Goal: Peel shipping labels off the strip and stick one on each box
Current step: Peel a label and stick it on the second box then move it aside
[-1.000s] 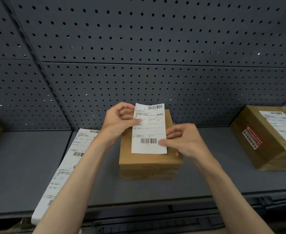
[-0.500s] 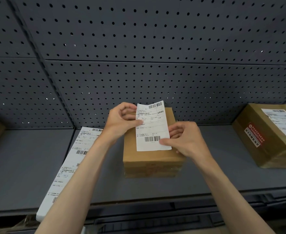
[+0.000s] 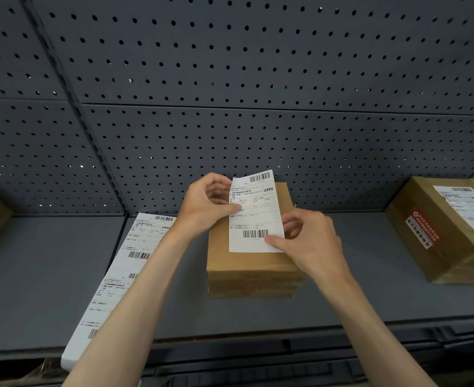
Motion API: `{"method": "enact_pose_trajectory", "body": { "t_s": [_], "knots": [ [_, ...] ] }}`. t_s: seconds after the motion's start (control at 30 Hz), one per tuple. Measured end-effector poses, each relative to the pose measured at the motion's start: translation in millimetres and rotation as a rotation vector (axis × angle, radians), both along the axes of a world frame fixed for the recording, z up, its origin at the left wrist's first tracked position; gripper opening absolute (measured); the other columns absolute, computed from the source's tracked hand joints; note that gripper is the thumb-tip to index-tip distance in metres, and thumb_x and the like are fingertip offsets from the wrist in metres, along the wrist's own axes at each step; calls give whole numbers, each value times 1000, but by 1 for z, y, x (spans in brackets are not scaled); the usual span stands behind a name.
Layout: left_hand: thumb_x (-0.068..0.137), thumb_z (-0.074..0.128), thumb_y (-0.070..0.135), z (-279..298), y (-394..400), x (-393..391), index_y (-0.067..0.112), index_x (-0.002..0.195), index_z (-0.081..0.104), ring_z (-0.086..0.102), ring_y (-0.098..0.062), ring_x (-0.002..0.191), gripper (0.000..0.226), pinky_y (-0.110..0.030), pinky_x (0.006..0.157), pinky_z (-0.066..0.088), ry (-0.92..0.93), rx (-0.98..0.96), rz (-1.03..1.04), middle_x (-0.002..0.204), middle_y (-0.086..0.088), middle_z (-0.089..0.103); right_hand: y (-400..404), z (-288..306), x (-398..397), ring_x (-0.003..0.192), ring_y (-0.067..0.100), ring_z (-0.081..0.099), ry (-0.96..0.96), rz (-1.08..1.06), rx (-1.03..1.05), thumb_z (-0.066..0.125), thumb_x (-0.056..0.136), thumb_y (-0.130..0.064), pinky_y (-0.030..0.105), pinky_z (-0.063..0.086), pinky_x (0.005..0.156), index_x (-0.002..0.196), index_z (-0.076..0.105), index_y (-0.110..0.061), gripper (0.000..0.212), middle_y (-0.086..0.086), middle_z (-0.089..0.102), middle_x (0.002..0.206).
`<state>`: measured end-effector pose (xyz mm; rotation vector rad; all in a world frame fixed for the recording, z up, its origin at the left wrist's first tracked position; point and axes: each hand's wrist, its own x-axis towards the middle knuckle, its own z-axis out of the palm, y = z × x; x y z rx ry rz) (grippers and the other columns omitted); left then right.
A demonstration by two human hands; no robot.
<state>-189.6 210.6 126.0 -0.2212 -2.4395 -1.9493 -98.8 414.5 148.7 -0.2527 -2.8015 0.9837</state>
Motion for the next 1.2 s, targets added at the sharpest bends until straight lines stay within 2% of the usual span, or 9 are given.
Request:
{"method": "enact_pose_trajectory", "body": {
  "t_s": [0.17, 0.33, 0.43, 0.67, 0.77, 0.97, 1.03, 1.1, 1.2],
  "knots": [
    [69, 89, 5, -1, 3, 0, 21, 102, 65, 70, -11, 93, 44, -27, 86, 56, 18, -86, 15, 102, 6, 74, 5, -3, 7, 84, 4, 60, 54, -21, 69, 87, 69, -52, 38, 56, 70, 105, 69, -32, 45, -18, 63, 87],
    [73, 88, 18, 1, 7, 3, 29, 101, 63, 61, 5, 99, 39, -15, 76, 46, 74, -261, 70, 103, 18, 70, 8, -12, 9, 84, 4, 59, 95, -34, 47, 87, 69, -55, 39, 57, 70, 113, 67, -29, 54, -18, 60, 89],
    [75, 87, 22, -1, 7, 3, 28, 100, 63, 59, 8, 99, 35, -12, 72, 40, 70, -267, 99, 99, 20, 68, 8, -16, 9, 83, 3, 58, 105, -37, 31, 87, 68, -57, 39, 58, 69, 114, 68, -28, 57, -19, 60, 90],
    [76, 82, 38, -12, 11, 1, 29, 105, 60, 52, -16, 114, 37, -38, 93, 44, 154, -391, 176, 105, 14, 66, 10, -20, 8, 82, 4, 57, 122, -23, 17, 88, 67, -57, 38, 57, 67, 108, 68, -29, 54, -19, 59, 88],
    [74, 83, 44, -12, 8, -1, 24, 114, 61, 52, -17, 116, 50, -40, 99, 44, 156, -417, 221, 109, 13, 56, 11, -21, 8, 82, 5, 57, 131, -17, 11, 88, 67, -56, 36, 54, 65, 105, 67, -30, 50, -17, 59, 88],
    [83, 74, 47, -10, 0, 7, 27, 111, 65, 50, -7, 111, 36, -37, 97, 42, 282, -519, 136, 114, 20, 61, 15, -25, 5, 83, 3, 55, 158, 66, 98, 81, 78, -51, 26, 49, 63, 104, 69, -30, 36, -16, 56, 90],
    [86, 71, 47, -7, 1, 14, 26, 118, 67, 50, -8, 116, 38, -34, 100, 39, 337, -584, 27, 121, 16, 63, 17, -25, -2, 90, 5, 54, 182, 115, 172, 74, 87, -44, 28, 49, 69, 108, 70, -27, 28, -16, 57, 96],
    [94, 63, 40, -5, 3, 16, 21, 129, 65, 48, -9, 129, 40, -36, 108, 36, 385, -680, -65, 135, 10, 61, 19, -23, -16, 107, 8, 52, 201, 216, 233, 63, 97, -37, 31, 48, 84, 118, 71, -22, 27, -14, 60, 112],
    [104, 47, 28, -2, 8, 12, 13, 142, 55, 38, -15, 145, 42, -34, 120, 27, 437, -787, -157, 152, 0, 50, 19, -17, -40, 140, 11, 38, 168, 391, 337, 48, 107, -31, 27, 26, 108, 139, 60, -19, 37, -8, 52, 148]
  ]
}}
